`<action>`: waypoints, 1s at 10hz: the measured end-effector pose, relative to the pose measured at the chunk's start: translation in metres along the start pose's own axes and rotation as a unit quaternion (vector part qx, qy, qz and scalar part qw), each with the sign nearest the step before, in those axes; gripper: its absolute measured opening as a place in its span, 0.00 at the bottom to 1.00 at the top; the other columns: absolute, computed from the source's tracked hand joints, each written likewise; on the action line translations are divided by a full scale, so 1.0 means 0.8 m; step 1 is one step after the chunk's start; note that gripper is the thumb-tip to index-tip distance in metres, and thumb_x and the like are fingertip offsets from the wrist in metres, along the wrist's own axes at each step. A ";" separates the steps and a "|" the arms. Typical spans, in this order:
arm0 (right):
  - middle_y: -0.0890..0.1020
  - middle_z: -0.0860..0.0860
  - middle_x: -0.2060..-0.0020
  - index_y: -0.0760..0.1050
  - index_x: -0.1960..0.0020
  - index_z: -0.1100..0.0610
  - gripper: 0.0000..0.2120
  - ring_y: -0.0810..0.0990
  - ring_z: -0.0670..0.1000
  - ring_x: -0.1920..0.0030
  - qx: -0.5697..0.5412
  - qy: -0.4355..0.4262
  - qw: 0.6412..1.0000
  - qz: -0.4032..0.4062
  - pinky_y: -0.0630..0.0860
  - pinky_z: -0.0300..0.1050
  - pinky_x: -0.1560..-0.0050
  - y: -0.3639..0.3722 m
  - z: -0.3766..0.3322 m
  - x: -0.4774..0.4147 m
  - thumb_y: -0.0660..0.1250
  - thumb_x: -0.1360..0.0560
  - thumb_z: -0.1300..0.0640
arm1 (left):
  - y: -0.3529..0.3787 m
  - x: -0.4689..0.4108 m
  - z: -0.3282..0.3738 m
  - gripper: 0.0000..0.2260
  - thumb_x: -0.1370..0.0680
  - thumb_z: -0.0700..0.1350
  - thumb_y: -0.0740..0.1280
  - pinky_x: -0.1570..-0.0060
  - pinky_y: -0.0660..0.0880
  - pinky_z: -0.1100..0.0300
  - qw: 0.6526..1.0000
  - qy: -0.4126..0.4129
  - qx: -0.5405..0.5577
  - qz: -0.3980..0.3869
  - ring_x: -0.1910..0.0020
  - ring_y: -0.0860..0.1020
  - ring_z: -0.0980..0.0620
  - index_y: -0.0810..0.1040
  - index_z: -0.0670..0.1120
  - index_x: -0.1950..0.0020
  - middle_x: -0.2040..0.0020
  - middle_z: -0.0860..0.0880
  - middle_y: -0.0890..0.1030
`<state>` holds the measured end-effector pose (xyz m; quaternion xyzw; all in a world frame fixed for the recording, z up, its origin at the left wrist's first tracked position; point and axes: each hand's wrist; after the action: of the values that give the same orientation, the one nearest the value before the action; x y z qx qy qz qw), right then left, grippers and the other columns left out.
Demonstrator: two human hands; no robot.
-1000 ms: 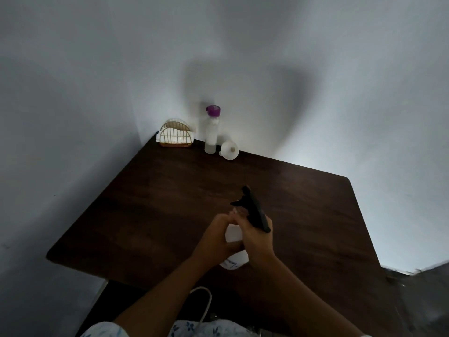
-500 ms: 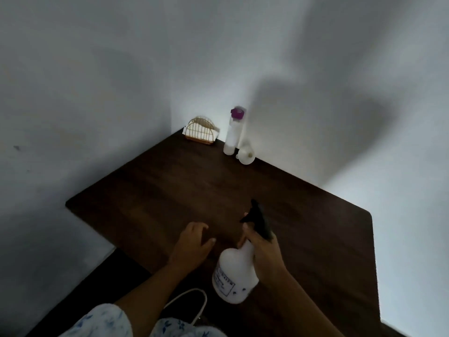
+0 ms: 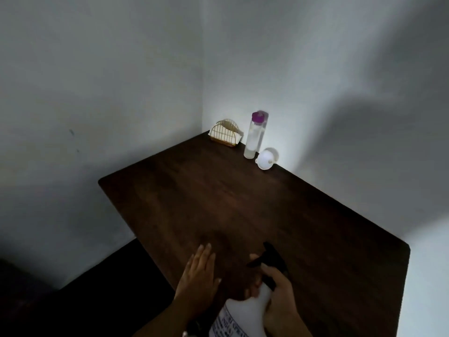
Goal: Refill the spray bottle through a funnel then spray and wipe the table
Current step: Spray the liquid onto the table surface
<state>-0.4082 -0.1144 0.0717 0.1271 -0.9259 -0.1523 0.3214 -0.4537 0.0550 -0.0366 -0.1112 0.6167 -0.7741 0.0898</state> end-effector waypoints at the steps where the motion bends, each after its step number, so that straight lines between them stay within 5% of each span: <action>1: 0.74 0.55 0.74 0.67 0.41 0.76 0.17 0.72 0.50 0.76 -0.051 0.015 0.998 0.024 0.71 0.39 0.73 -0.007 0.009 -0.008 0.59 0.23 0.63 | 0.007 -0.006 -0.002 0.29 0.32 0.61 0.55 0.45 0.73 0.58 1.000 -0.004 -0.018 -0.007 0.39 0.76 0.49 0.78 0.46 0.41 0.38 0.48 0.78; 2: 0.79 0.54 0.68 0.75 0.45 0.70 0.12 0.77 0.52 0.68 0.008 0.007 0.999 0.053 0.75 0.43 0.66 -0.009 0.028 -0.013 0.60 0.23 0.63 | 0.012 -0.010 0.003 0.28 0.30 0.60 0.54 0.42 0.70 0.57 0.999 -0.001 -0.027 -0.036 0.39 0.76 0.49 0.77 0.44 0.39 0.38 0.47 0.77; 4: 0.82 0.61 0.63 0.80 0.54 0.63 0.06 0.75 0.66 0.61 0.065 -0.013 0.994 0.091 0.73 0.41 0.69 -0.008 0.038 -0.015 0.64 0.25 0.65 | 0.033 0.000 0.008 0.27 0.28 0.59 0.53 0.39 0.58 0.53 0.996 -0.013 -0.063 -0.067 0.41 0.78 0.47 0.78 0.43 0.41 0.39 0.45 0.78; 5: 0.82 0.61 0.63 0.77 0.46 0.68 0.10 0.78 0.59 0.68 0.062 -0.007 0.993 0.100 0.73 0.38 0.76 -0.003 0.035 -0.012 0.64 0.26 0.69 | 0.037 -0.002 0.005 0.27 0.28 0.59 0.53 0.38 0.66 0.51 0.997 -0.015 -0.059 -0.041 0.41 0.78 0.47 0.78 0.43 0.41 0.40 0.46 0.79; 6: 0.79 0.56 0.70 0.79 0.50 0.63 0.08 0.76 0.50 0.76 0.133 -0.050 0.987 0.080 0.73 0.38 0.76 0.003 0.025 0.001 0.65 0.27 0.70 | 0.032 -0.004 0.008 0.27 0.28 0.60 0.53 0.46 0.75 0.51 0.998 -0.022 -0.052 -0.042 0.42 0.79 0.49 0.79 0.45 0.43 0.41 0.47 0.80; 8: 0.77 0.60 0.67 0.79 0.51 0.61 0.08 0.75 0.53 0.73 0.143 -0.056 0.983 0.106 0.72 0.42 0.73 0.002 0.018 -0.002 0.67 0.27 0.68 | 0.035 -0.005 0.004 0.29 0.22 0.59 0.44 0.38 0.65 0.54 0.997 -0.024 -0.048 -0.049 0.43 0.79 0.49 0.79 0.45 0.42 0.41 0.47 0.80; 10: 0.79 0.61 0.62 0.78 0.54 0.64 0.04 0.74 0.56 0.70 0.105 0.019 0.980 0.168 0.72 0.46 0.68 0.003 0.022 -0.005 0.67 0.28 0.68 | 0.037 -0.004 -0.001 0.30 0.21 0.59 0.38 0.39 0.64 0.54 0.994 -0.030 -0.054 -0.093 0.43 0.78 0.50 0.74 0.46 0.39 0.40 0.48 0.79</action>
<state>-0.4166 -0.1071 0.0570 0.0059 -0.9386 0.0046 0.3450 -0.4507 0.0496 -0.0659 -0.1960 0.6413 -0.7413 0.0295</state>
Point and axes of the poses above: each hand's wrist, its own x-axis away from the middle knuckle, its own y-axis out of the palm, z = x × y
